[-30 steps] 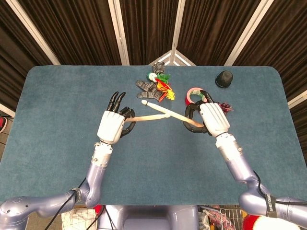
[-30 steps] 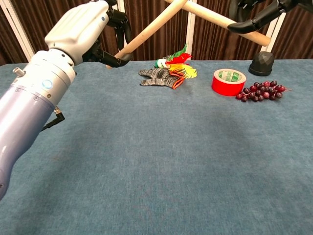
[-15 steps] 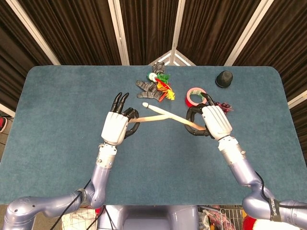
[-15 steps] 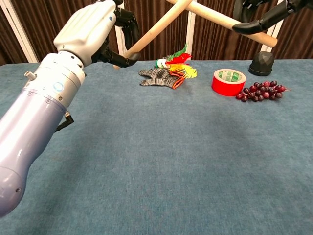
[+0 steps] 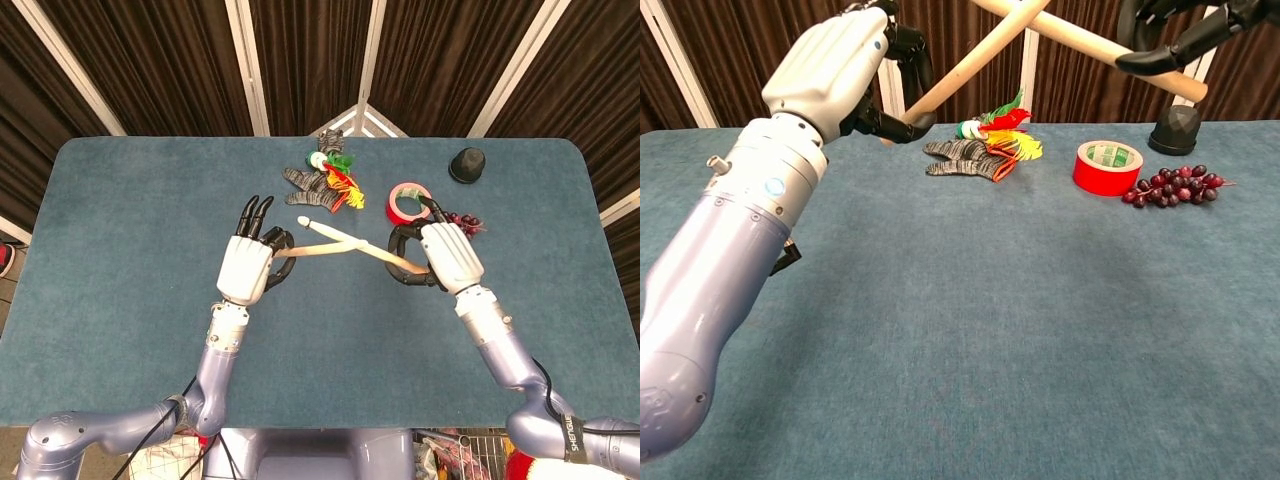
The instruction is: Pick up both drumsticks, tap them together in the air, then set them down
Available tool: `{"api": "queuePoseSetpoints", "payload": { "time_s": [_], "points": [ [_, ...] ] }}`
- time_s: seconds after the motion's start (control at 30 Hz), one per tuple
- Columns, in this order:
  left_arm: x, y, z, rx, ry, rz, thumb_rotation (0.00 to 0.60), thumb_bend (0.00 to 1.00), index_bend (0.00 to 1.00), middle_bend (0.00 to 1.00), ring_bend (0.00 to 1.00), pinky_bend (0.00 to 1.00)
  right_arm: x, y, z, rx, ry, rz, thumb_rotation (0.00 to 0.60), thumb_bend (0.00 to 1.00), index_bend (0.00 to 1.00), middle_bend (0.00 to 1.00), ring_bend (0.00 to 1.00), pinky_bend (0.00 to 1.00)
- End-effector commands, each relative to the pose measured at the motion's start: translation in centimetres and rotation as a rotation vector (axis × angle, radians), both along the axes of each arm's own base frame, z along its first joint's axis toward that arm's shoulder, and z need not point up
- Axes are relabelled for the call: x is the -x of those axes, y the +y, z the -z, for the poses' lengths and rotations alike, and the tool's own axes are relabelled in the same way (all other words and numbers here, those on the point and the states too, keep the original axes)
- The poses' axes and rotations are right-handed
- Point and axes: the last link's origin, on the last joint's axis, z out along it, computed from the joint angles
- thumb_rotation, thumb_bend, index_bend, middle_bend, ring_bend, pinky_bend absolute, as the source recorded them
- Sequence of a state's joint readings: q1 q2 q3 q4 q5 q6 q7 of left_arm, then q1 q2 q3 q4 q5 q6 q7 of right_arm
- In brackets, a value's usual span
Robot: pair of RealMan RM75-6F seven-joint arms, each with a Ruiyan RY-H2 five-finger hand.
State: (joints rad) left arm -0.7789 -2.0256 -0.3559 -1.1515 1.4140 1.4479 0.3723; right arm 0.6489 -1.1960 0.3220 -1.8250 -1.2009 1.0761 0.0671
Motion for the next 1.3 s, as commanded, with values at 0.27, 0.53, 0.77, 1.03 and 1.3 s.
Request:
{"api": "queuePoseSetpoints", "payload": {
  "time_s": [0.27,0.53,0.77,1.03,1.3],
  "points": [
    [0.1,0.1,0.3,-0.016,0.015,-0.009,0.600,0.50,0.61,0.59,0.08,0.00,0.4,0.0,0.4,-0.012,-0.001,0.001,0.600,0.46,0.81,0.63,0.43,0.00],
    [0.7,-0.1,-0.1,-0.003,0.013,-0.005,0.600,0.50,0.61,0.59,0.08,0.00,1.0,-0.4,-0.2,0.014,0.015,0.018,0.600,0.46,0.81,0.63,0.43,0.00],
    [3.0,-0.5,-3.4,-0.041,0.089,0.022,0.600,0.50,0.61,0.59,0.08,0.00,3.8,-1.5,-0.9,0.059,0.070,0.080,0.600,0.46,0.81,0.63,0.43,0.00],
    [8.4,-2.1,-9.2,-0.061,0.278,0.005,0.600,0.50,0.61,0.59,0.08,0.00,8.5,-0.8,-1.1,0.078,0.171,0.096,0.600,0.46,0.81,0.63,0.43,0.00],
    [14.6,-3.8,-13.1,-0.047,0.429,-0.115,0.600,0.50,0.61,0.59,0.08,0.00,12.7,1.8,-0.2,0.067,0.275,0.037,0.600,0.46,0.81,0.63,0.43,0.00]
  ]
}}
